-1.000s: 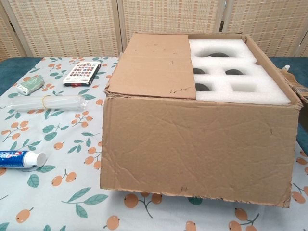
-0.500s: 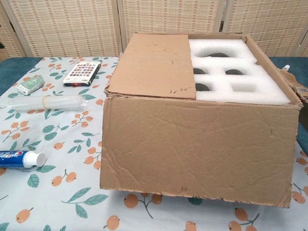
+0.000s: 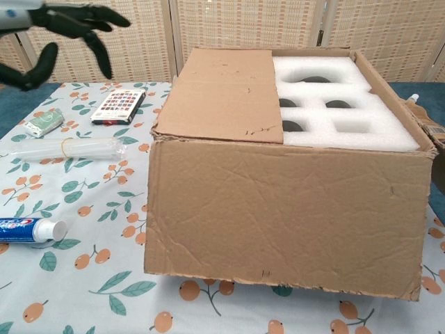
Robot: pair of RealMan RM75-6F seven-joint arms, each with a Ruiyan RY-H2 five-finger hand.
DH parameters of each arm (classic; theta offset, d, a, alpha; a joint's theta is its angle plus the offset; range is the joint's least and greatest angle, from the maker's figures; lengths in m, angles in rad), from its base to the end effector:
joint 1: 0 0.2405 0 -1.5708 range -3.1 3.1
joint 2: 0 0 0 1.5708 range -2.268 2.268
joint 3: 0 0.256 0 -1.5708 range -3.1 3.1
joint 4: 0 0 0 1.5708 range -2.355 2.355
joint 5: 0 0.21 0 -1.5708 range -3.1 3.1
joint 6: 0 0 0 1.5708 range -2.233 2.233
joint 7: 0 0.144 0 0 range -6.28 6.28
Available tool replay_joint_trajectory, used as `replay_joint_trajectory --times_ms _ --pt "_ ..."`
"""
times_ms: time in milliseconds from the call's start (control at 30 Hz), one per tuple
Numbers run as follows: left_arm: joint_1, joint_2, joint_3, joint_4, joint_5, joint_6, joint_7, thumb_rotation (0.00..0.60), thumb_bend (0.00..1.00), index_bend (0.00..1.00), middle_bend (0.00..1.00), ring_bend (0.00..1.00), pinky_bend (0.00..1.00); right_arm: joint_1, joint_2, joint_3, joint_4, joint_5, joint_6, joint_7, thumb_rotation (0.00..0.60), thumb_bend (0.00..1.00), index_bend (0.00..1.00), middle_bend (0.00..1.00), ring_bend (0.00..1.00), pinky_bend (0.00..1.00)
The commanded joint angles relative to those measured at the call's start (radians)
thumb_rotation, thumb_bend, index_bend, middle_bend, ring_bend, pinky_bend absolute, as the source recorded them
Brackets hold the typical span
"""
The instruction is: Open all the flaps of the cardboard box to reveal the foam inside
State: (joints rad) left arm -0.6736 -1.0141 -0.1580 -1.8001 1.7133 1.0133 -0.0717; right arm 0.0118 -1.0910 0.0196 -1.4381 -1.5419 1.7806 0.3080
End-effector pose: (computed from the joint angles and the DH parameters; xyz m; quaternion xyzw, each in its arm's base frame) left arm -0.1182 0.3025 0.1183 -0.8098 -0.2355 -0.4449 0.3014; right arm -0.3309 -0.1482 0.2162 0.5325 -0.3385 0.4914 0.6003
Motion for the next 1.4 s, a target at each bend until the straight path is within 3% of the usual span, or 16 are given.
replay_joint_trajectory --times_ms 33,167,500,700,1067,1400 --pt "-0.098 -0.056 -0.069 -0.001 -0.084 -0.088 0.026 0.6 1.0 0.39 0.0 0.0 0.0 -0.028 0.022 0.025 0.022 0.019 0.026 0.089 0.431 0.26 0.31 0.0 0.0 0.0" --pt "-0.188 -0.117 -0.106 0.06 -0.141 -0.17 0.045 0.6 1.0 0.41 0.0 0.0 0.0 -0.043 0.03 0.045 0.043 0.039 0.025 0.155 0.432 0.26 0.31 0.0 0.0 0.0" --pt "-0.398 -0.279 -0.143 0.254 -0.255 -0.369 0.081 0.6 1.0 0.42 0.0 0.0 0.0 -0.04 0.06 0.066 0.083 0.072 -0.063 0.288 0.431 0.26 0.31 0.0 0.0 0.0" --pt "-0.48 -0.353 -0.162 0.346 -0.313 -0.417 0.084 0.6 1.0 0.43 0.0 0.0 0.0 -0.058 0.067 0.092 0.127 0.107 -0.075 0.395 0.432 0.26 0.31 0.0 0.0 0.0" --pt "-0.598 -0.46 -0.159 0.476 -0.313 -0.469 0.018 0.6 1.0 0.46 0.0 0.0 0.0 -0.078 0.075 0.123 0.173 0.148 -0.117 0.495 0.43 0.26 0.31 0.0 0.0 0.0" --pt "-0.663 -0.533 -0.12 0.592 -0.266 -0.473 -0.053 0.6 1.0 0.49 0.0 0.0 0.0 -0.074 0.077 0.119 0.211 0.123 -0.16 0.563 0.432 0.26 0.31 0.0 0.0 0.0"
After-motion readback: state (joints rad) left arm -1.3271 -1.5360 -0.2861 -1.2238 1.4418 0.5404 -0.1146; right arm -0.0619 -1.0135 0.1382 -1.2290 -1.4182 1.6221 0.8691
